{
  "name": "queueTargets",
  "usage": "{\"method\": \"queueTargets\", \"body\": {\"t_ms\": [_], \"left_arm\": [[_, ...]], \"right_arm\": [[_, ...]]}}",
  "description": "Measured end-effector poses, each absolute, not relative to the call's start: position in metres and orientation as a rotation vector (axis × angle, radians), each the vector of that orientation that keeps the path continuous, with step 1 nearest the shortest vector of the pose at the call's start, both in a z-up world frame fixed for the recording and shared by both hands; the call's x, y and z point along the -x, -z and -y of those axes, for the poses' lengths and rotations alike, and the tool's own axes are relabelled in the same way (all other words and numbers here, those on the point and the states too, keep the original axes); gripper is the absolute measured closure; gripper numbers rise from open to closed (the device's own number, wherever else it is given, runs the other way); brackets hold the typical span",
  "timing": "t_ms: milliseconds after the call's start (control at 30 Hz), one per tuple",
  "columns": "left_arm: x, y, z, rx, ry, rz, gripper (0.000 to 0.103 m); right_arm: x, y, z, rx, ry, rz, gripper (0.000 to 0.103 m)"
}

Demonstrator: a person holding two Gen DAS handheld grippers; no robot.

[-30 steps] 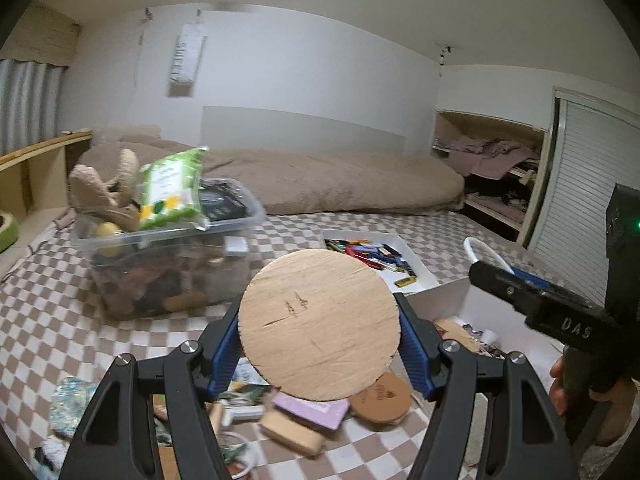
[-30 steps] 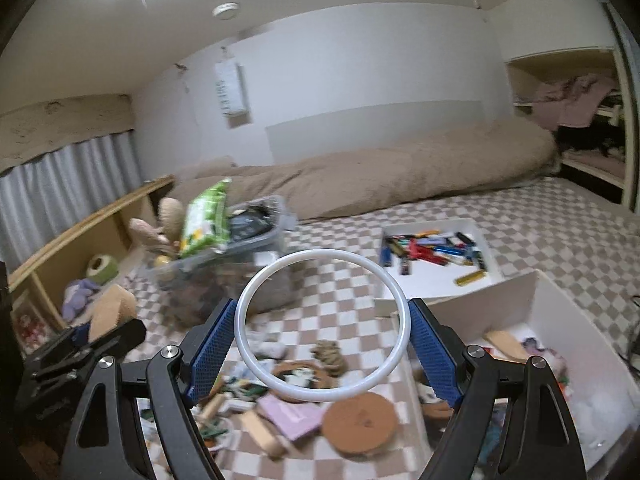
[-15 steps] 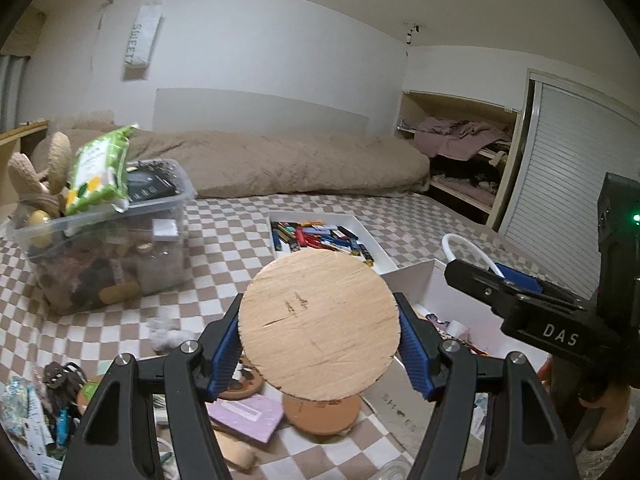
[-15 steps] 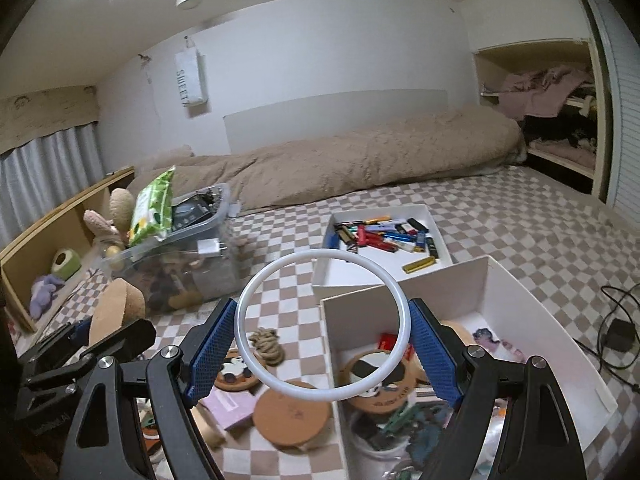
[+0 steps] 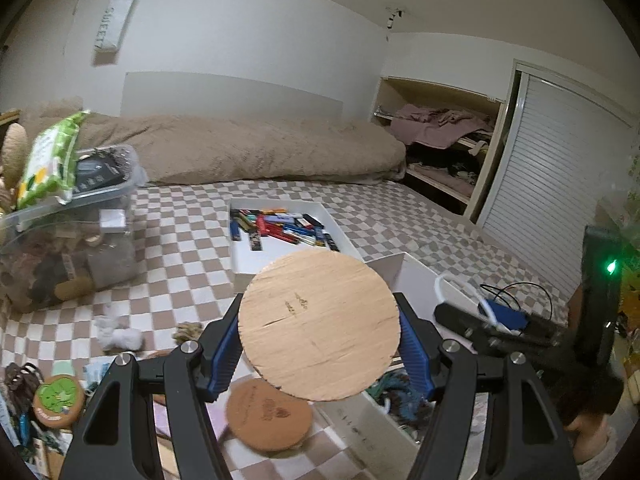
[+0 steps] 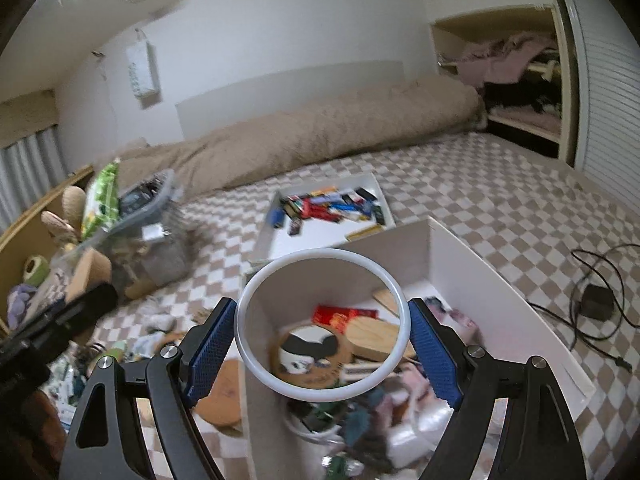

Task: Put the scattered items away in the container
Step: 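Lower the coaster and ring into the white box and open both tools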

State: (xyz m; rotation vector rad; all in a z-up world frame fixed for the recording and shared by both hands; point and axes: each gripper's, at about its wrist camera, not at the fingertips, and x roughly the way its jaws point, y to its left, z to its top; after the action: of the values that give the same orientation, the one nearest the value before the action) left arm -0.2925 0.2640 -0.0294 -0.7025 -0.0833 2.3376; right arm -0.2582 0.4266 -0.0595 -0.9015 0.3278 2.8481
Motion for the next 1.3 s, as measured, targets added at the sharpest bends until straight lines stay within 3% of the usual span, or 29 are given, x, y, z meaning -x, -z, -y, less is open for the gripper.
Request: {"method": "queueTargets", "body": {"t_ms": [767,833,967,1300], "left_arm": [[0.312,0.038,-0.354,0.822,-2.182,0.016,0.034],[0.313,0.039,-0.36,0.83,-2.171,0.002,0.034],[0.317,0.043,-0.371,0.851,-2.162,-0.026,0.034],[0.327,0.064,-0.39,0.938,-2.142,-0.082,0.035]], "right_arm": [[0.273,0.118,-0.448,1.322,-2.736,-0.37,0.018],[0.274,0.121,-0.448,1.335,-2.726,-0.363,0.016],[0.267,0.118,-0.451,1.314,-2.767,-0.424,0.0],[0.245,0.09,-0.459,1.177,-2.78,-0.387,0.0]]}}
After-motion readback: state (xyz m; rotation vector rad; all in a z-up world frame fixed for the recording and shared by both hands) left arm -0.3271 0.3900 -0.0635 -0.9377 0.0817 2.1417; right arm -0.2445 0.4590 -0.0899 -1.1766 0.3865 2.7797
